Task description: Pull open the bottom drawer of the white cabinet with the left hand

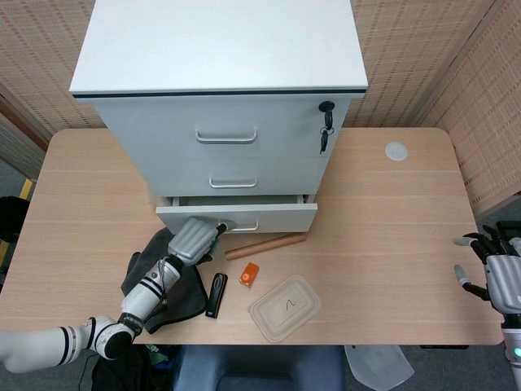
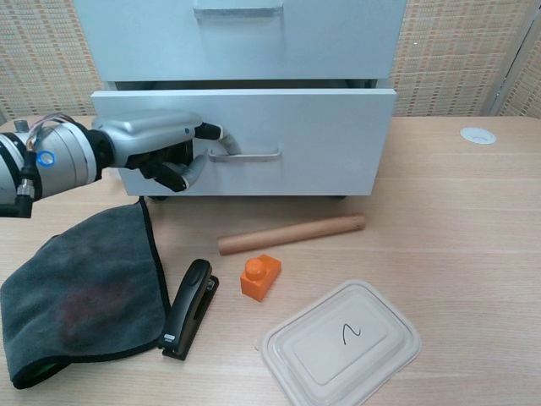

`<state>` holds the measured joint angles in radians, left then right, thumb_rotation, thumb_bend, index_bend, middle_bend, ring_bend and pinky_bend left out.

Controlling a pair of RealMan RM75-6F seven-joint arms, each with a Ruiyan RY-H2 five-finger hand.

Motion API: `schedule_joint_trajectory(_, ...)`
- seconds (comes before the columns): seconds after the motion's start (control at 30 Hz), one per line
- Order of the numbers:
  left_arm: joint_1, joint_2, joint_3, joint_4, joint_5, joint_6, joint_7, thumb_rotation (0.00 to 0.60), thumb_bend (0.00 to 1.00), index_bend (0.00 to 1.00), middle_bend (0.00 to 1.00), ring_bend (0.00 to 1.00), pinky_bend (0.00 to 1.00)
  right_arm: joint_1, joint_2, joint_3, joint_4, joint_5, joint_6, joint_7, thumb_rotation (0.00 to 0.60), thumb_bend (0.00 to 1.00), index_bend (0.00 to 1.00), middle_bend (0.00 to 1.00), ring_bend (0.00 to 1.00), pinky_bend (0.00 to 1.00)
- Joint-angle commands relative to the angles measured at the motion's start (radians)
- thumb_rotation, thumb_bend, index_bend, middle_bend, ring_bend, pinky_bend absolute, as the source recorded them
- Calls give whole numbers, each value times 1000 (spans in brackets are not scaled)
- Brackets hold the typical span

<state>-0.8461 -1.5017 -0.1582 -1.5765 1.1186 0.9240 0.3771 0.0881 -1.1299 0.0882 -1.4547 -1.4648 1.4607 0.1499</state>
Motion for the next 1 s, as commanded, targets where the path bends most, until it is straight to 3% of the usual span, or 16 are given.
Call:
schedule_joint_trajectory(0.03, 8, 7, 10, -13, 7, 6, 0, 600, 744, 224, 1000, 1000, 1000, 0, 1, 0, -4, -1, -1, -3, 600, 329, 314, 269, 195, 238)
schedule_joint_trajectory(1.0, 61, 55, 78, -170, 57, 71, 76, 600, 745, 242, 1000, 1000, 1000, -1, 8, -4, -31, -2, -6, -29, 600, 329, 314, 270, 195, 238)
